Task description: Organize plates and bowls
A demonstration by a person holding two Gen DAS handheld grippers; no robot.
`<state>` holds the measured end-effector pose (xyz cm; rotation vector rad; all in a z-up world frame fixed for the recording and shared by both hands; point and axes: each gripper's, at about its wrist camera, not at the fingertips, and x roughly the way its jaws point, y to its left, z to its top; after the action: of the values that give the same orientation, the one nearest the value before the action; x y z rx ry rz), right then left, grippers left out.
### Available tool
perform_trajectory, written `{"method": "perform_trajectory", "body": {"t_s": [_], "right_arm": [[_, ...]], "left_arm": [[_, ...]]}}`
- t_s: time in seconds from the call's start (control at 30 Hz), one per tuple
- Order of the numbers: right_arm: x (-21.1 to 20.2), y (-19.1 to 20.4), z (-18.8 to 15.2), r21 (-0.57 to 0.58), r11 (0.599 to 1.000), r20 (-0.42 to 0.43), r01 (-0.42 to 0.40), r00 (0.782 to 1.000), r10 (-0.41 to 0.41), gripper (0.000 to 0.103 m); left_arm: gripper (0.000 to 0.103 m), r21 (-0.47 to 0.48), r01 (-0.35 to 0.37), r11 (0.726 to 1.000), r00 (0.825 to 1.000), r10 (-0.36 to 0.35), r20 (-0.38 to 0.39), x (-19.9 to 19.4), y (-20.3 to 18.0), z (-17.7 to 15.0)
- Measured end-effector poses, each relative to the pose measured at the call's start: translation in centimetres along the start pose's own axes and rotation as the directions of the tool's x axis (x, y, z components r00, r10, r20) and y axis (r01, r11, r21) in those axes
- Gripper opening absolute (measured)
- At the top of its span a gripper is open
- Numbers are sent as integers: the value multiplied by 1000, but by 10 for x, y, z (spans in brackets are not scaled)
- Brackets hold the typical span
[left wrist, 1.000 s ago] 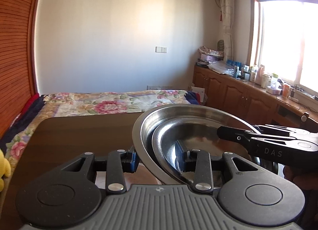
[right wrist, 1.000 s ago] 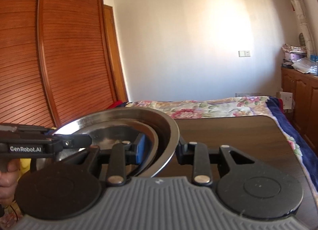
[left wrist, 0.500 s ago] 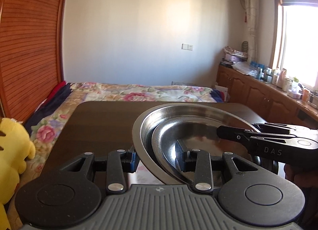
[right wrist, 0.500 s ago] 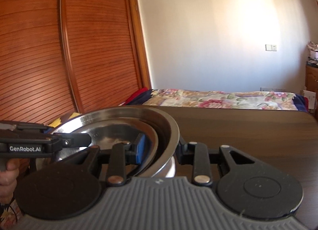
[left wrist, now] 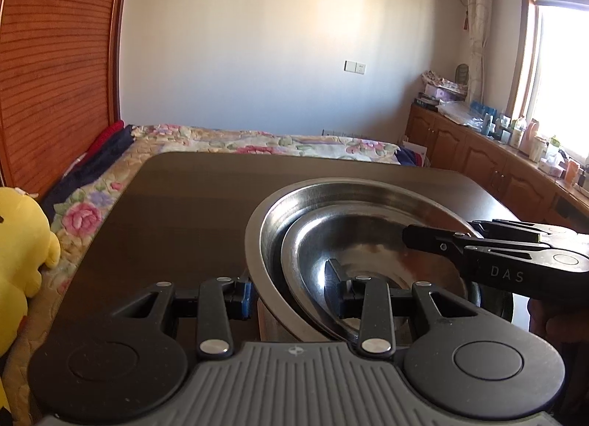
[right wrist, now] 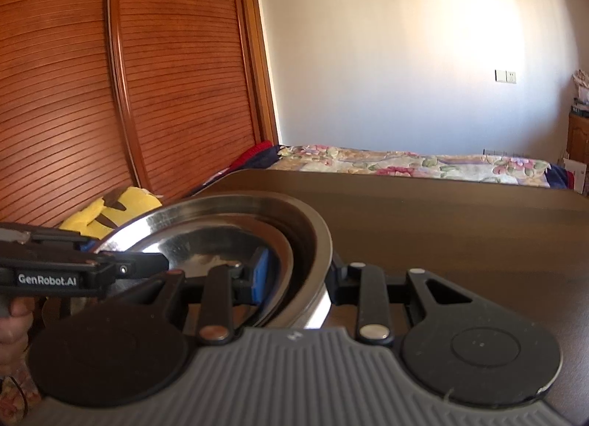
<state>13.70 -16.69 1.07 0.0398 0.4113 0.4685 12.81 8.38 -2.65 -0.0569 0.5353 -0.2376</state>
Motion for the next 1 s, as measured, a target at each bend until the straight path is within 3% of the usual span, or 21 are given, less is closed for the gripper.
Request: {"method": "perform_trajectory", "body": {"t_s": [0.6,0.67,0.73,1.0], "right_arm": [[9,3,-4,-14,1000,-13,-1,1000,1,37],[9,3,-4,-19,1000,-7,11,1000,-11,47],[5,3,-3,-26,999,13,26,1000,-26,65],[-5,-2,-2,-21,999,42,46,998,-45,70]], "left_arm": [[40,6,-4,1000,1000,5,-2,5,0,-6],[45,8,-10,1000,1000,10,-2,5,0,-7],[55,11,-22,1000,1000,22,1,5,0,-7],[76,8,-66,998,998,66,16,0,-1,-2]]}}
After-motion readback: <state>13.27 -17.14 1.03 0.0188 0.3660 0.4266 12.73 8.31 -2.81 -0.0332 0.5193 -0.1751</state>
